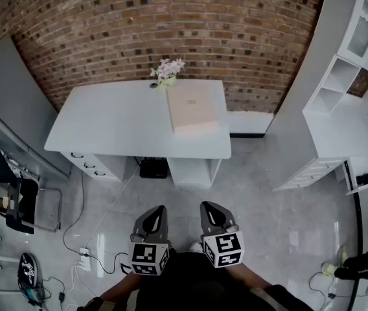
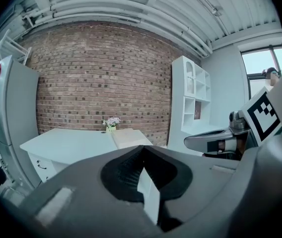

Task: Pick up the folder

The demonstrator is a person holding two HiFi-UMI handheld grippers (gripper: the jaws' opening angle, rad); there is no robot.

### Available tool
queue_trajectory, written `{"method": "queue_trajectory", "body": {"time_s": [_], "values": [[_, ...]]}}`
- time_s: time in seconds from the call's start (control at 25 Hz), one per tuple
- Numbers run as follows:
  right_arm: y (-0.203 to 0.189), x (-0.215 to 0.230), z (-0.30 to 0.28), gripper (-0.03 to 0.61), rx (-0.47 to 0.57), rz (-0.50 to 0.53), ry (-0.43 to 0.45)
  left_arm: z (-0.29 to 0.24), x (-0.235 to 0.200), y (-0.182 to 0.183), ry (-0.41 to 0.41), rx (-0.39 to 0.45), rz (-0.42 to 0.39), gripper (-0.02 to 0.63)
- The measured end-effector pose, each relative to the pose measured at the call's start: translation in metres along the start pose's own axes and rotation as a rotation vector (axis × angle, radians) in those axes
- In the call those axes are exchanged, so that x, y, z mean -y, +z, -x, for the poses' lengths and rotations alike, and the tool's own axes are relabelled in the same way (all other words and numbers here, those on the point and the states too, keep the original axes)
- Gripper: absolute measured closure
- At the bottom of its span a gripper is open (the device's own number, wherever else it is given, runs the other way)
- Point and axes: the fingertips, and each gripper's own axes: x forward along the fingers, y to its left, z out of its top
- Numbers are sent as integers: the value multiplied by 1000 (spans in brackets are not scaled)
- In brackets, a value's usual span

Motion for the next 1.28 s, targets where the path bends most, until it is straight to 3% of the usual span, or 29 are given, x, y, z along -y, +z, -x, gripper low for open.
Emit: {"method": "queue_trajectory", "body": {"time_s": [0.24,0.6,0.84,1.28], "values": [[-10,7,-12,577,-16,-38,0,-10,-7,-4,7,-31,-18,611],[-2,35,-56,577,-41,-56,-76,-74,-19,-1,-98,-51,-18,611],[6,50,-106,577,-69,-63,-117,-118,-51,2,-131,-61,11,611],[49,47,-176,577,-58,-16,-173,-163,-119,44,-145,31,26,612]]}}
